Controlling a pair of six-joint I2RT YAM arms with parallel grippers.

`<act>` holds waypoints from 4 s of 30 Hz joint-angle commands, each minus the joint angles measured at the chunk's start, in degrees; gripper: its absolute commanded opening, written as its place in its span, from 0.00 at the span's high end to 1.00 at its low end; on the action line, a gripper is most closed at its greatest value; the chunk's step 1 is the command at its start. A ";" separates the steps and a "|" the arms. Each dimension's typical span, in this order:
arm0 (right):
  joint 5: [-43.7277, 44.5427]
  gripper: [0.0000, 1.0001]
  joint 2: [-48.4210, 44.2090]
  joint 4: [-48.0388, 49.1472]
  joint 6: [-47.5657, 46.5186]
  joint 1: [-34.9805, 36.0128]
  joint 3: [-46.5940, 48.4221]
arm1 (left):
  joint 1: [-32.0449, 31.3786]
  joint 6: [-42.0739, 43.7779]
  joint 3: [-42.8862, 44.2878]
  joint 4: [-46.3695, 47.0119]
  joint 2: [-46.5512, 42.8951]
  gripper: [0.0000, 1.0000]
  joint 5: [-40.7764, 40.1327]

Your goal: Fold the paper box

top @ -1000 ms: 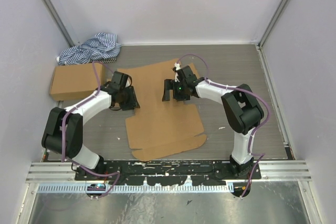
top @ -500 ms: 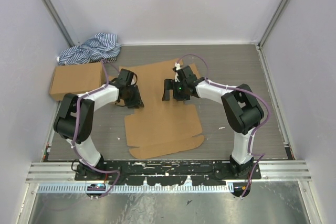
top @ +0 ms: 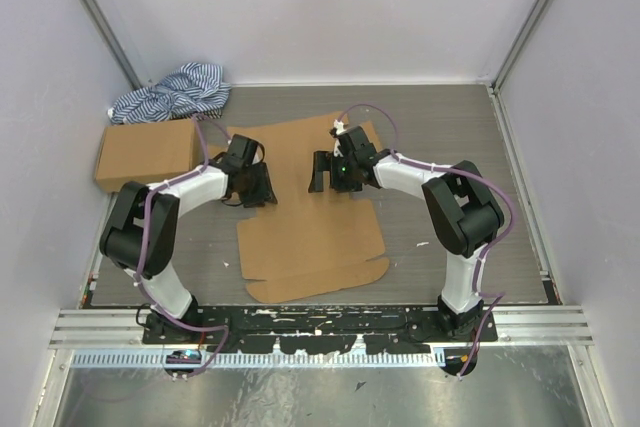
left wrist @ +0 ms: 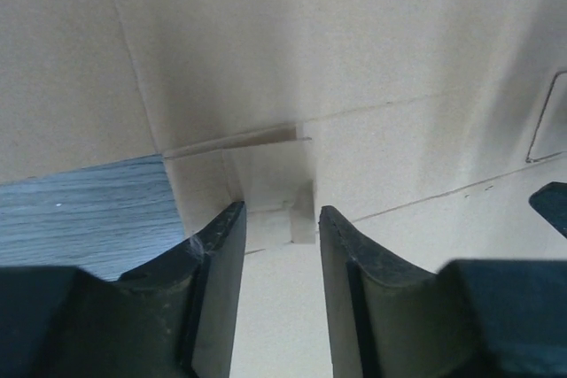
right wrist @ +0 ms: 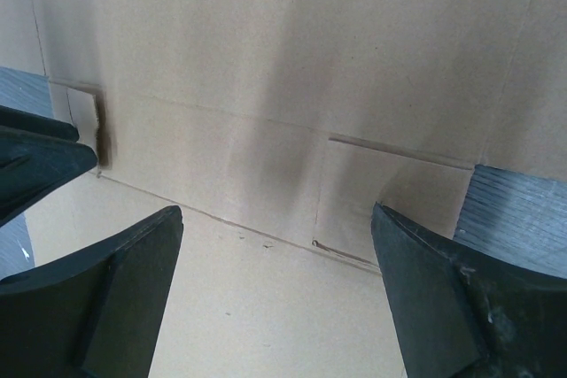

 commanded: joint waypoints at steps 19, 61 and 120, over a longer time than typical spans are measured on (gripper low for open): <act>7.45 0.06 -8.07 -17.41 -4.39 0.66 8.74 | 4.51 7.58 18.99 -14.59 -11.33 0.27 -12.56; 15.69 0.04 -38.58 -21.13 -12.34 -1.26 -5.05 | 15.28 13.34 66.51 -30.31 39.56 0.35 -17.12; 8.97 0.05 -22.82 -19.85 -13.37 -9.25 11.06 | 11.37 15.34 14.02 9.21 -3.16 1.00 -3.45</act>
